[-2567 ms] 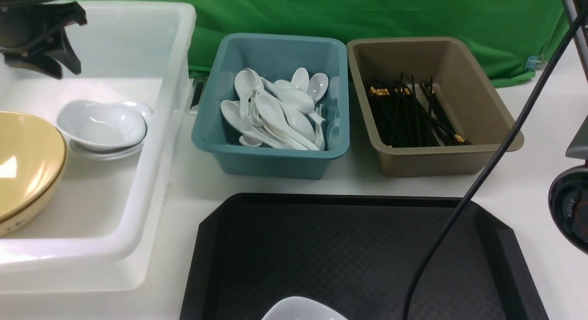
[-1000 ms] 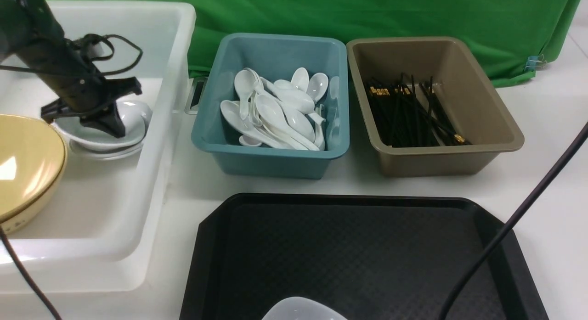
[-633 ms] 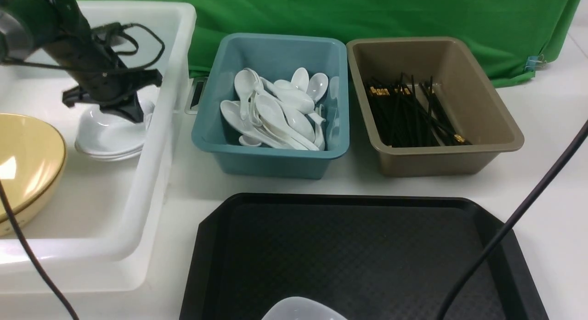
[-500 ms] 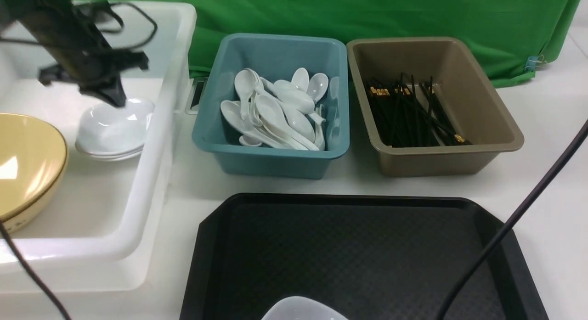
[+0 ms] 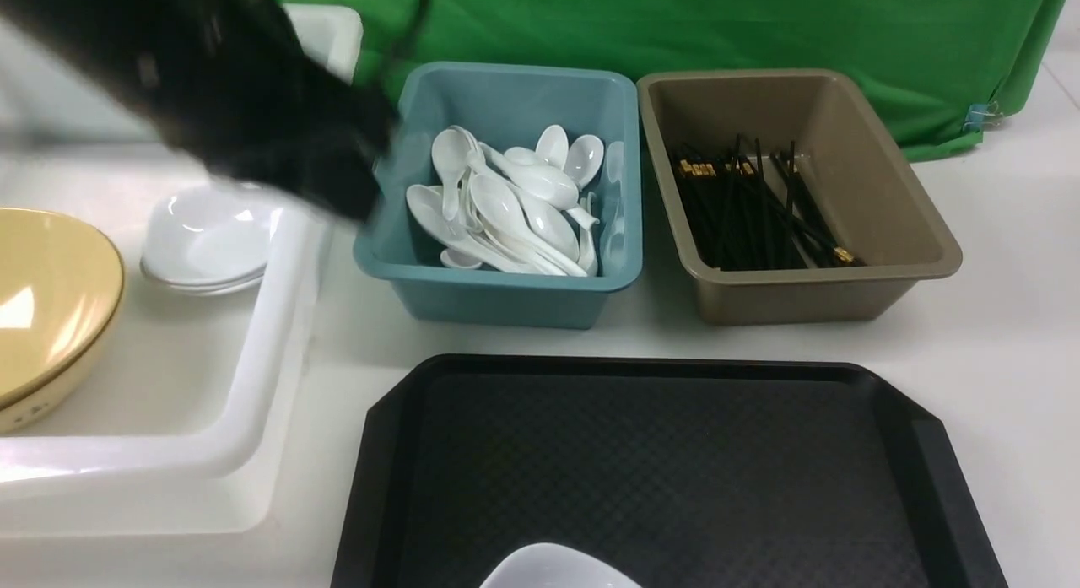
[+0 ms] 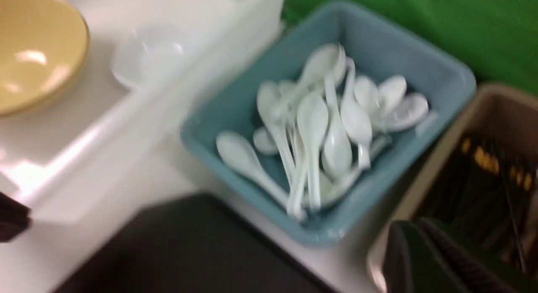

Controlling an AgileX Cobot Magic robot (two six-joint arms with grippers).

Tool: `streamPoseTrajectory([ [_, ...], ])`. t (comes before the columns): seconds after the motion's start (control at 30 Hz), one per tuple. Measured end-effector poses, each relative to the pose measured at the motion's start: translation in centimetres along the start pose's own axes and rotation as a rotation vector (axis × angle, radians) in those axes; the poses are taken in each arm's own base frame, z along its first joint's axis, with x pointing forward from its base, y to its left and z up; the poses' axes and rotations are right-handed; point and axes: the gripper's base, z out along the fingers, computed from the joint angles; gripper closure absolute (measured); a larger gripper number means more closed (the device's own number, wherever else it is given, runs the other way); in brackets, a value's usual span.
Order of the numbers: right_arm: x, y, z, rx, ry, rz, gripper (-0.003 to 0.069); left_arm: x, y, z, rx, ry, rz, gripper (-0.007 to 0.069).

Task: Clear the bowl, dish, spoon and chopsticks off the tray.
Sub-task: Use the left arm to grab the plate, then use the left arm to put the plate into the large storage box on the left

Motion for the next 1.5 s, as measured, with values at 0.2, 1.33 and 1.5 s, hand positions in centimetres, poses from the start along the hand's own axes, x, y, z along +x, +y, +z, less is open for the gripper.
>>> streamPoseTrajectory([
  [0.2, 8.1, -0.1, -1.0, 0.078, 0.200, -0.016, 0.0658, 4.7, -3.9, 5.8, 0.075, 0.119, 0.101, 0.0587],
  [1.33, 16.0, 0.4, -5.1, 0.183, 0.137, 0.005, 0.0658, -1.3, -3.0, 11.7, 0.060, 0.196, -0.001, 0.0611],
  [1.5, 15.9, 0.4, -5.1, 0.175, 0.135, 0.010, 0.0658, -6.1, 3.0, 1.9, 0.058, -0.135, -0.144, 0.0613],
])
